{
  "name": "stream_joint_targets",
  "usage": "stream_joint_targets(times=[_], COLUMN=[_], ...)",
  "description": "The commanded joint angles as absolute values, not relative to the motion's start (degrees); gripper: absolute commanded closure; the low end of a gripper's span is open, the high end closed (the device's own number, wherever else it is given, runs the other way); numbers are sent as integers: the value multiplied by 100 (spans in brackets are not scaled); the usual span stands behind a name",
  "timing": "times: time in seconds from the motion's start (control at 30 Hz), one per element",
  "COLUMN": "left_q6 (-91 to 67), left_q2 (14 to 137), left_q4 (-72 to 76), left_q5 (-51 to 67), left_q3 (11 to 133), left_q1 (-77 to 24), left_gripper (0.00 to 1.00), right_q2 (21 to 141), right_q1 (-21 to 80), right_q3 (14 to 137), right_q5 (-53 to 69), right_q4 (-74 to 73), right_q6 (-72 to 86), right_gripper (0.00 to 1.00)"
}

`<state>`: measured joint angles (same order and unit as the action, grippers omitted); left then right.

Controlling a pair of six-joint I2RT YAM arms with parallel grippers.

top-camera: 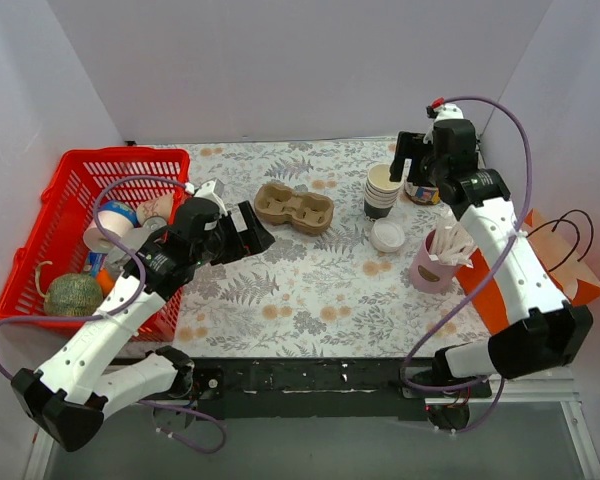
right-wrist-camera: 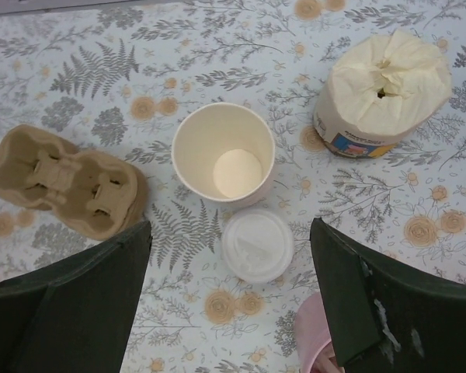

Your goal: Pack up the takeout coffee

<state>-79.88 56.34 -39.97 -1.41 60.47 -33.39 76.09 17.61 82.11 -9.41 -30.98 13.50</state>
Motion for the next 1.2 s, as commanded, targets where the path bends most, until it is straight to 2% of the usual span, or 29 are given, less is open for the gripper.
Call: stream_joint_targets(times=[0.0, 0.17, 0.27, 0.37, 0.6, 0.67, 0.7, 0.87, 0.93, 1.03, 1.17], left_q6=[-7726, -7629, -7603, -7611, -7831, -7857, -7857, -7919, -7963, -7998, -8024], left_q2=[5432, 5370, 5388, 5396, 5291, 5212, 5186, 5177, 5194, 5221, 5256], left_q4=[-4210, -4140, -4140, -4148, -4254, -4237, -4245, -4263, -4254, -4184, -4061], left_q5=[-158, -176, -167, -176, -457, -475, -466, -519, -553, -466, -334], left_q3=[6020, 5924, 5854, 5819, 5748, 5713, 5704, 5748, 5748, 5722, 5678], left_q1=[-3349, -3340, -3349, -3340, -3349, -3340, -3349, -3340, -3340, -3349, -3340], left_gripper=[2, 2, 2, 2, 2, 2, 2, 2, 2, 2, 2], right_q2=[8146, 8910, 9218, 9544, 9949, 9993, 10002, 9976, 9923, 9835, 9765], right_q1=[1442, 1196, 1160, 1143, 1134, 1125, 1134, 1125, 1125, 1134, 1134], right_q3=[8736, 9096, 9175, 9324, 9475, 9492, 9483, 9466, 9457, 9492, 9597], right_q5=[-870, -809, -747, -650, -519, -545, -562, -518, -615, -703, -703], right_q4=[-3270, -3322, -3278, -3270, -3173, -3182, -3208, -3252, -3252, -3287, -3349], right_q6=[1406, 1459, 1459, 1468, 1625, 1635, 1652, 1670, 1687, 1687, 1652], right_gripper=[13, 25, 27, 35, 45, 55, 55, 75, 78, 91, 99])
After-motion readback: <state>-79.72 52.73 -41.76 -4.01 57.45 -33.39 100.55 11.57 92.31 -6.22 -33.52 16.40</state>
